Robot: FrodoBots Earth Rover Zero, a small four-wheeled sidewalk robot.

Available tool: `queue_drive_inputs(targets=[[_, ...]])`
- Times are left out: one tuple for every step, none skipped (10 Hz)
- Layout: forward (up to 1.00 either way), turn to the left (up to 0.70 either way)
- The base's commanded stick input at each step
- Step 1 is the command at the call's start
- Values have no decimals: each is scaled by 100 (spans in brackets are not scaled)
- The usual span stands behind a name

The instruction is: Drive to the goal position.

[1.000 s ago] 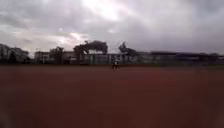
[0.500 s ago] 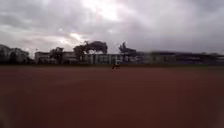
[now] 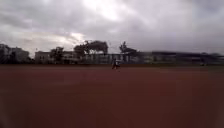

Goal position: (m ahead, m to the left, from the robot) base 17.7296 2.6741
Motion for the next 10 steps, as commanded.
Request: queue_drive_inputs(targets=[[70,0],[70,0],[70,-5],[70,-18],[70,-35],[70,-35],[70,-35],[70,-35],[70,-35],[70,-35]])
